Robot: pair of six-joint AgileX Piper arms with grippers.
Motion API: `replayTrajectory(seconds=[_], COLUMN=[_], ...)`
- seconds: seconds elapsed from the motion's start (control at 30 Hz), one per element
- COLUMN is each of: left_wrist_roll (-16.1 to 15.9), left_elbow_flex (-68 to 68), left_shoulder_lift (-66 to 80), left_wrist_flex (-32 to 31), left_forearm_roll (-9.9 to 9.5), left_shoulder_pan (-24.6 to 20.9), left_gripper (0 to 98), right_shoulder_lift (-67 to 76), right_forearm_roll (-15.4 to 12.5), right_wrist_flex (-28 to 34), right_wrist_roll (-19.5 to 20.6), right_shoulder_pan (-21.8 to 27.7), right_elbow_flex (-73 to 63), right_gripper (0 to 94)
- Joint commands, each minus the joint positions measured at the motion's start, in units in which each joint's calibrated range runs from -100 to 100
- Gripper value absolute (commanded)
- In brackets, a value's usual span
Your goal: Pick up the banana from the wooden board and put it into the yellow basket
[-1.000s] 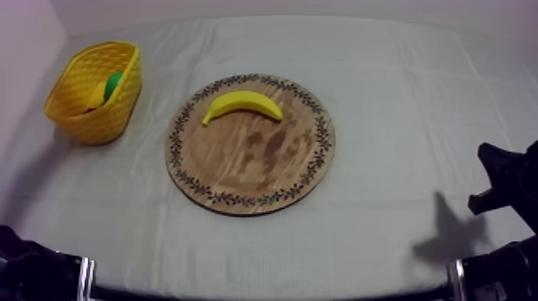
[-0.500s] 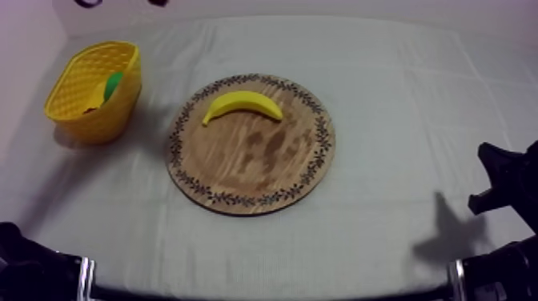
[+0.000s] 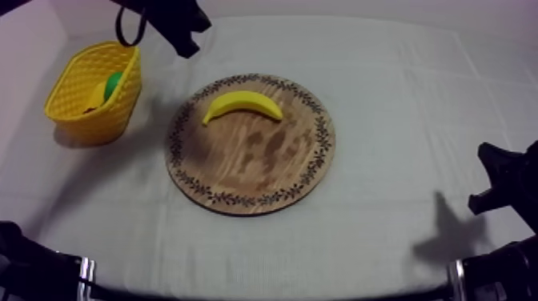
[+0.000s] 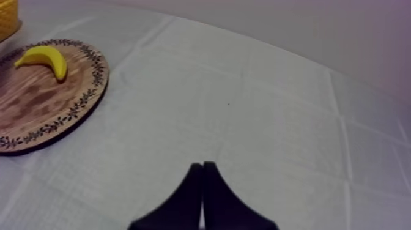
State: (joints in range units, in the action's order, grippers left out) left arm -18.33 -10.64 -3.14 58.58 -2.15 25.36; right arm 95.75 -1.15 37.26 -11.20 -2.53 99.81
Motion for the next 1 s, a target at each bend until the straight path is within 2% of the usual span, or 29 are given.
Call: replayTrajectory(seconds=[0.0,0.57,0.63,0.8,0.87,0.97], left_wrist_roll=[-0.12,-0.88,-0.81,-1.04,-1.11,-1.12], left_elbow_flex=[-0.07,2.13,2.59,3.45,3.59,3.73], left_shoulder_lift=[-1.08,-6.91,-7.24,-7.83,-7.93,-7.98], left_wrist_flex=[-0.04,0.15,0.63,4.32,6.08,8.67], left_forearm_roll=[-0.04,-0.72,-1.08,-2.29,-2.89,-3.79], left_shoulder_pan=[0.08,0.13,0.07,-0.19,-0.1,0.28], left_gripper=[0.0,1.8,11.8,50.4,60.5,69.9], right_shoulder_lift=[0.0,0.0,0.0,0.0,0.0,0.0], right_forearm_roll=[0.0,0.0,0.0,0.0,0.0,0.0], right_wrist_flex=[0.0,0.0,0.0,0.0,0.0,0.0], right_wrist_roll=[0.0,0.0,0.0,0.0,0.0,0.0], right_shoulder_pan=[0.0,0.0,0.0,0.0,0.0,0.0], right_elbow_flex=[-0.03,-0.03,-0.03,-0.03,-0.03,-0.03], right_gripper=[0.3,0.3,0.3,0.3,0.3,0.3])
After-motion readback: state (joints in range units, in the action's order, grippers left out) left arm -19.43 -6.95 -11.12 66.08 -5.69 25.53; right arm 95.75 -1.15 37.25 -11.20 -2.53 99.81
